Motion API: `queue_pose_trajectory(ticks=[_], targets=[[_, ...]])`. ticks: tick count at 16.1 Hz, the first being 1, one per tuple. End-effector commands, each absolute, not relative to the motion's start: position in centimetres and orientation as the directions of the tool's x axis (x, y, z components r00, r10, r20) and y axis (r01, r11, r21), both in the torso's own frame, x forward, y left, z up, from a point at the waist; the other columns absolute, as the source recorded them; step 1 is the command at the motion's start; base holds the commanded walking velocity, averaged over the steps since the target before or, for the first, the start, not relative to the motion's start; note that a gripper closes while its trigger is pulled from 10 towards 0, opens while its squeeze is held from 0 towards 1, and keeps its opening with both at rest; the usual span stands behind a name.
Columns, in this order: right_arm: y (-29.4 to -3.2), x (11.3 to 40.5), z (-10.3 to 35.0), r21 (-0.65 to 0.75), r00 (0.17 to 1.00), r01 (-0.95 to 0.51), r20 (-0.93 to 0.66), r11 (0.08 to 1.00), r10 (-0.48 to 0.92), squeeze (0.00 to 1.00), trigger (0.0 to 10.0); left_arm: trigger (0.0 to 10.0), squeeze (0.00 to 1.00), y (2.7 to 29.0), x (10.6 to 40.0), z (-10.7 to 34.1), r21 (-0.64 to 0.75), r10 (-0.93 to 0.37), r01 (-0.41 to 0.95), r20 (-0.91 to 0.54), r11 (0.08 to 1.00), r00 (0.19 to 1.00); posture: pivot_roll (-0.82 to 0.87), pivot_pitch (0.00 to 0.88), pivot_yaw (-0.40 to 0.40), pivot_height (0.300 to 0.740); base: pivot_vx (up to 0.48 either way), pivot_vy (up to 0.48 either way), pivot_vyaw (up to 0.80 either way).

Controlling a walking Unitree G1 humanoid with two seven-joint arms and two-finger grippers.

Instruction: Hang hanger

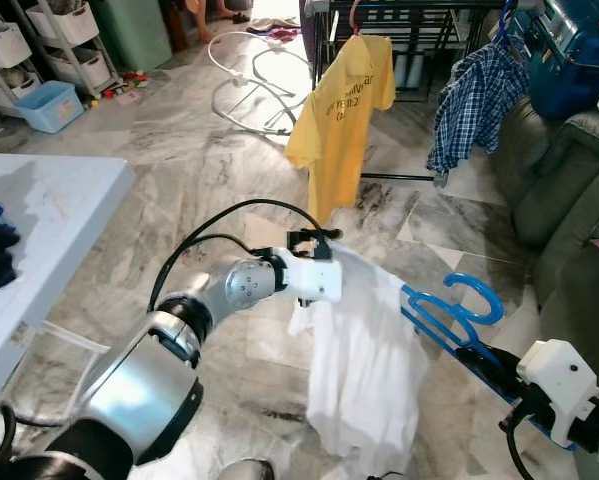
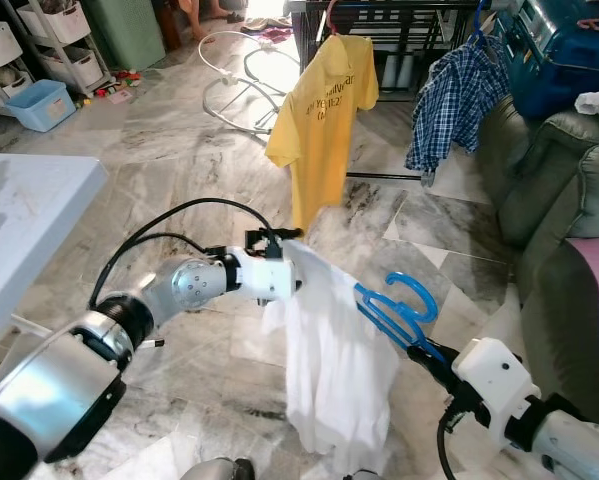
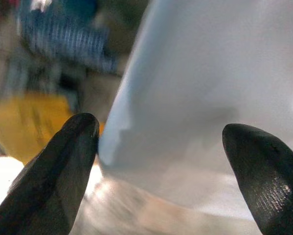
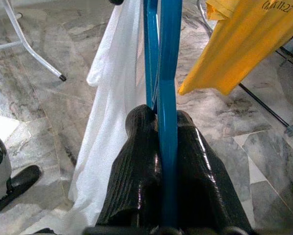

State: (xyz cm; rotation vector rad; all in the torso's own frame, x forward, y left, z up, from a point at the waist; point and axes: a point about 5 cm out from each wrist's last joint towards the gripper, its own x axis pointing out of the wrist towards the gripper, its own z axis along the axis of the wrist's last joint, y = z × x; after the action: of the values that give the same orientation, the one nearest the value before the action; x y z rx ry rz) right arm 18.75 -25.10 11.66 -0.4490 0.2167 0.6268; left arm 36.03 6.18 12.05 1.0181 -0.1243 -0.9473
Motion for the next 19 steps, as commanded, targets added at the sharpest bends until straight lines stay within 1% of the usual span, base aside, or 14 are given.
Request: queue_pose_trajectory(ticks=[1,2,3,19], targets=[[-24.54,19.00,12.45,-0.354,0.791,-0.612,-0.281,0.708,0.543,0.00,10.0,10.0,1.00,7.44,35.90,10.68,0.704,-0.674,0.665,-0.366,0.251,0.642,-0.09,0.081,0.008,0.740,0.000,0.000,0.00],[-24.33,19.15,12.49,-0.350,0.789,-0.615,-0.275,0.707,0.550,0.00,10.0,10.0,1.00,7.90,35.88,10.09,0.643,-0.644,0.675,-0.350,0.363,0.680,-0.09,0.078,0.000,0.740,0.000,0.000,0.00],[-24.28,19.28,12.57,-0.349,0.788,-0.616,-0.272,0.706,0.553,0.00,10.0,10.0,1.00,8.14,35.91,9.86,0.600,-0.627,0.674,-0.337,0.431,0.702,-0.08,0.076,-0.009,0.740,0.000,0.000,0.00],[-24.28,19.28,12.57,-0.349,0.788,-0.616,-0.272,0.706,0.553,0.00,10.0,10.0,1.00,8.14,35.91,9.86,0.600,-0.627,0.674,-0.337,0.431,0.702,-0.08,0.076,-0.009,0.740,0.000,0.000,0.00]])
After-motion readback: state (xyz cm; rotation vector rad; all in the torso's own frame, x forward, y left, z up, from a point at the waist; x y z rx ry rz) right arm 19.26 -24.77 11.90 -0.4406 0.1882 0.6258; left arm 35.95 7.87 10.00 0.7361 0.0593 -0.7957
